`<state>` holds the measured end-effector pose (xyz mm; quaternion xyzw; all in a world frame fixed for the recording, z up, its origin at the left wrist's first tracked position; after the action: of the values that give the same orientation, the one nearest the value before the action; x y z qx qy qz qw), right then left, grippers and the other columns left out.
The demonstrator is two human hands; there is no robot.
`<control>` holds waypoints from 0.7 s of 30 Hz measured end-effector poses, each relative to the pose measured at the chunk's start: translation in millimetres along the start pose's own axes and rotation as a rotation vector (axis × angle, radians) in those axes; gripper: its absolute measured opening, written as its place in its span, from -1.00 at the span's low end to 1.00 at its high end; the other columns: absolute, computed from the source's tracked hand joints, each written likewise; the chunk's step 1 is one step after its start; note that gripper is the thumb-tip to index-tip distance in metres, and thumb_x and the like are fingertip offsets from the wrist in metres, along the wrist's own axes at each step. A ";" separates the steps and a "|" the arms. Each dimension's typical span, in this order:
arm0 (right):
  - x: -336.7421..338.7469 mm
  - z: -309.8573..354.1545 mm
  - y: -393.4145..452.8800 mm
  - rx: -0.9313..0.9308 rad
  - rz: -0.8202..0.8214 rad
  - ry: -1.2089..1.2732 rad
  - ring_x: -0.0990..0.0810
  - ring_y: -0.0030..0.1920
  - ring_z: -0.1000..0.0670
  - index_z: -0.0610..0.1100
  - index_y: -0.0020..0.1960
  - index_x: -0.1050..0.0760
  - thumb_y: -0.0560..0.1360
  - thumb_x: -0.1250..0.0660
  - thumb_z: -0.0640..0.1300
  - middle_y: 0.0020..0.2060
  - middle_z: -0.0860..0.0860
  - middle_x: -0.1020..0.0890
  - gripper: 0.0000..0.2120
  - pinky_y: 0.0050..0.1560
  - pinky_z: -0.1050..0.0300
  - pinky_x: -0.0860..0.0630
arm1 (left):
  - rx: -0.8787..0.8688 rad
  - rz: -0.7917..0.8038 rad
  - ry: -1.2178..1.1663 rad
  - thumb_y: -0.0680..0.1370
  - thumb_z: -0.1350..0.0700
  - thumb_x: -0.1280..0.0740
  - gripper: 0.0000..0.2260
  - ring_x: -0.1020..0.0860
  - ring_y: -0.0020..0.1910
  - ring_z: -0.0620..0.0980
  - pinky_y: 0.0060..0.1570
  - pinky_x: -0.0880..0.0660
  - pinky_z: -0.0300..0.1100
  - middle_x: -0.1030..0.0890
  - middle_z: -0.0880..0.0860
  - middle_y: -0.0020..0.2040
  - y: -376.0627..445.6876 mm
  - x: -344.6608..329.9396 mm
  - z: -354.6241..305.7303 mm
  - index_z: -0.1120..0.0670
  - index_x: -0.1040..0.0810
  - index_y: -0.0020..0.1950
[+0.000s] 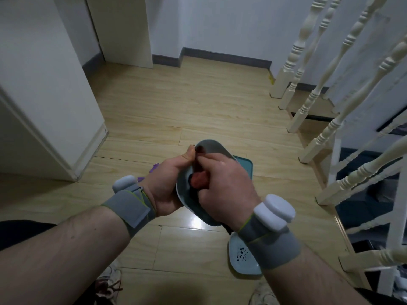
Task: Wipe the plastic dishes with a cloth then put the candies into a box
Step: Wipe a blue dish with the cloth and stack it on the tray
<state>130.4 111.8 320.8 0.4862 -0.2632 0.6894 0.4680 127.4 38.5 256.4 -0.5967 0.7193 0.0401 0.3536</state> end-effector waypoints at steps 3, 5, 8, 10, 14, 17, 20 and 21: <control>-12.2 17.0 -6.2 0.124 0.103 0.097 -0.57 0.00 -0.03 0.00 0.04 -0.62 0.37 -0.25 -0.11 0.02 0.07 -0.63 -0.71 -0.02 0.08 -0.53 | 0.001 -0.074 -0.030 0.48 -0.17 -0.22 -0.46 -0.61 0.05 0.13 0.12 -0.55 -0.01 -0.62 0.20 0.07 -0.6 13.1 -2.3 0.22 -0.56 0.22; -17.1 18.2 -10.2 0.120 0.152 0.088 -0.56 -0.06 -0.01 0.03 -0.02 -0.63 0.37 -0.23 -0.10 -0.07 0.09 -0.61 -0.73 -0.14 0.13 -0.51 | -0.015 -0.101 -0.027 0.49 -0.17 -0.21 -0.44 -0.61 0.11 0.16 0.16 -0.53 0.01 -0.61 0.24 0.15 -1.0 18.7 -8.2 0.23 -0.53 0.27; -16.7 0.1 -10.9 -0.046 0.246 -0.011 -0.54 -0.15 -0.01 0.10 -0.12 -0.62 0.38 -0.30 -0.06 -0.22 0.11 -0.53 -0.85 -0.21 0.20 -0.47 | -0.053 -0.115 0.006 0.59 -0.16 -0.12 -0.52 -0.66 0.05 0.13 0.05 -0.60 0.00 -0.66 0.22 0.12 -0.4 21.7 -14.3 0.18 -0.56 0.22; -9.0 -14.0 -9.2 -0.153 0.233 -0.062 -0.57 -0.10 -0.06 0.07 -0.16 -0.59 0.39 -0.36 0.00 -0.22 0.08 -0.51 -0.94 -0.13 0.15 -0.52 | -0.081 -0.121 0.040 0.61 -0.15 -0.09 -0.56 -0.68 -0.04 0.11 -0.07 -0.63 -0.01 -0.69 0.18 0.03 -0.1 20.3 -18.0 0.14 -0.58 0.16; 1.9 -24.9 -1.1 -0.188 0.074 -0.130 -0.53 0.03 -0.12 -0.01 -0.08 -0.50 0.41 -0.30 -0.04 -0.07 0.02 -0.51 -0.89 -0.08 0.08 -0.48 | -0.051 -0.066 0.086 0.52 -0.17 -0.15 -0.55 -0.68 -0.07 0.11 -0.11 -0.64 -0.03 -0.69 0.16 0.01 -0.4 12.5 -14.3 0.13 -0.61 0.12; -1.5 -17.8 2.3 -0.083 0.025 -0.077 -0.53 0.06 -0.10 0.01 0.07 -0.53 0.36 -0.28 -0.07 0.09 0.07 -0.55 -0.72 -0.01 0.04 -0.52 | -0.012 -0.040 0.091 0.47 -0.18 -0.18 -0.54 -0.66 -0.06 0.11 -0.02 -0.59 0.01 -0.68 0.17 0.02 -0.1 11.5 -7.1 0.13 -0.63 0.11; -12.7 5.2 -2.1 0.086 0.084 0.020 -0.56 0.03 -0.06 0.06 0.15 -0.56 0.34 -0.30 -0.07 0.08 0.09 -0.58 -0.62 0.02 0.04 -0.54 | -0.003 -0.082 0.020 0.47 -0.16 -0.23 -0.48 -0.63 -0.02 0.12 0.04 -0.57 -0.01 -0.63 0.20 0.04 1.2 17.5 -4.1 0.21 -0.58 0.20; -17.9 12.8 -5.4 0.130 0.124 0.038 -0.56 0.03 -0.05 0.06 0.15 -0.57 0.35 -0.30 -0.09 0.06 0.09 -0.59 -0.62 0.02 0.05 -0.54 | -0.003 -0.100 -0.001 0.48 -0.16 -0.24 -0.45 -0.61 0.00 0.13 0.05 -0.57 -0.03 -0.61 0.22 0.07 2.2 20.5 -3.7 0.24 -0.54 0.27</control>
<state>142.2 96.7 308.9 0.4850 -0.2386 0.7418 0.3969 123.0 20.4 247.0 -0.6324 0.6883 0.0239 0.3546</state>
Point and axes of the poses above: each hand's wrist, its own y-axis towards the middle knuckle, its own x-axis out of the back of the hand, z = x × y, the point moved 8 cm from there along y, towards the middle knuckle
